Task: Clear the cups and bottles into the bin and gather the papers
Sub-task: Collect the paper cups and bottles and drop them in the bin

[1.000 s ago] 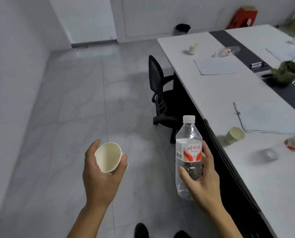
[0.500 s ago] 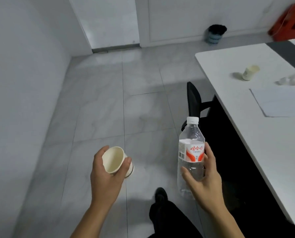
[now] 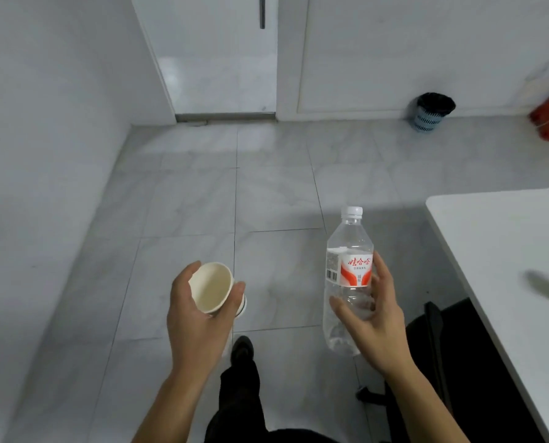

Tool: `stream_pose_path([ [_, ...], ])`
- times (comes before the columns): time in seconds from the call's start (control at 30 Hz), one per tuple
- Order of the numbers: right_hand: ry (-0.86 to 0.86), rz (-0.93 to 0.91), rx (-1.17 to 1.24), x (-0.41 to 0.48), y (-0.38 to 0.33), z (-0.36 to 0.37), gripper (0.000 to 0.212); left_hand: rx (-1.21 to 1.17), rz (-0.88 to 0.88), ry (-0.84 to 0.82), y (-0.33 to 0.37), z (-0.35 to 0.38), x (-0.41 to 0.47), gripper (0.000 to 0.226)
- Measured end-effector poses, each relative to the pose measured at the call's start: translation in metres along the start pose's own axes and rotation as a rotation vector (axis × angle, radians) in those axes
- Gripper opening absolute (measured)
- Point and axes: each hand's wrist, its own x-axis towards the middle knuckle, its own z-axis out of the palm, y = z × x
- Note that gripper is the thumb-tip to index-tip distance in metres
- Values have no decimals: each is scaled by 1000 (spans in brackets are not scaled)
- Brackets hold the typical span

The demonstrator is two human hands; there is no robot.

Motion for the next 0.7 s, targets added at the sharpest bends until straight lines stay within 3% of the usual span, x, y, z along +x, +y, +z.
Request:
stream_pose_path([
  [0.3, 237, 97, 40, 220, -34, 12, 90, 22, 181, -285, 79, 136, 257, 81],
  [0.53, 531, 193, 150, 384, 12, -33, 85, 52, 297, -460, 129, 322, 382, 79],
  [0.7, 574, 209, 166, 523, 39, -92, 85, 69, 346, -507, 190, 451, 460, 81],
])
